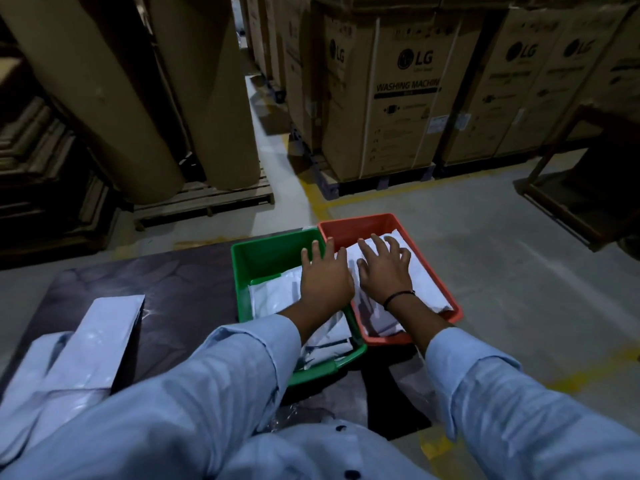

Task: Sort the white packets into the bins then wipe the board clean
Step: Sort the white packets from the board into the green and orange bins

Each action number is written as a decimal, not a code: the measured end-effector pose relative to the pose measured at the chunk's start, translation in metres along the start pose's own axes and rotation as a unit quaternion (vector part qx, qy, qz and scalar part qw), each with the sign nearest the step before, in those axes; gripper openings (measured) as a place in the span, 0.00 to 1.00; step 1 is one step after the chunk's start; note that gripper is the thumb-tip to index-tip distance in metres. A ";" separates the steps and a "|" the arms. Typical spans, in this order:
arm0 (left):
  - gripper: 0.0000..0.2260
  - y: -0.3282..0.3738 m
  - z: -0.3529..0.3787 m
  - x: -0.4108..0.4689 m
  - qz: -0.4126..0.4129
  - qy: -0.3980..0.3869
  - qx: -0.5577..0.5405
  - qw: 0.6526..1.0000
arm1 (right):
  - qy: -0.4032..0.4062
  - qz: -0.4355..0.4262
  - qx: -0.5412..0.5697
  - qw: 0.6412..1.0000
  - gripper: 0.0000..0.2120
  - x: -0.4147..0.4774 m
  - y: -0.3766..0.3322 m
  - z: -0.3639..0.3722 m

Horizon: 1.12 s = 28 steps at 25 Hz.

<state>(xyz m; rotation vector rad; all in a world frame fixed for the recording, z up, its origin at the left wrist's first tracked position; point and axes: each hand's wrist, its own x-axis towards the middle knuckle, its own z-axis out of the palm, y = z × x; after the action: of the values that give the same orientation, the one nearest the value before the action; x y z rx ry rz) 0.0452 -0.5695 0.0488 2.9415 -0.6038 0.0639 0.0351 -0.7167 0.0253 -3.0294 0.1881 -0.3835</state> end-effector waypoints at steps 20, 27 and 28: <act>0.21 -0.286 -0.012 -0.193 -0.229 0.042 -0.040 0.972 | -0.052 -0.207 0.078 0.974 0.27 -0.043 -0.304 0.023; 0.21 -0.371 0.018 -0.287 -0.343 0.021 -0.002 0.939 | -0.122 -0.240 0.093 0.959 0.26 -0.088 -0.386 0.055; 0.22 -0.382 0.023 -0.298 -0.357 0.005 0.005 0.934 | -0.135 -0.244 0.093 0.956 0.27 -0.095 -0.397 0.059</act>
<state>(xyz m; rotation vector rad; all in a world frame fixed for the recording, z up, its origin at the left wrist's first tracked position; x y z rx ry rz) -0.0770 -0.1094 -0.0430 2.9658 0.4862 0.0023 0.0030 -0.3080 -0.0163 -2.8638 -0.5879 -0.0056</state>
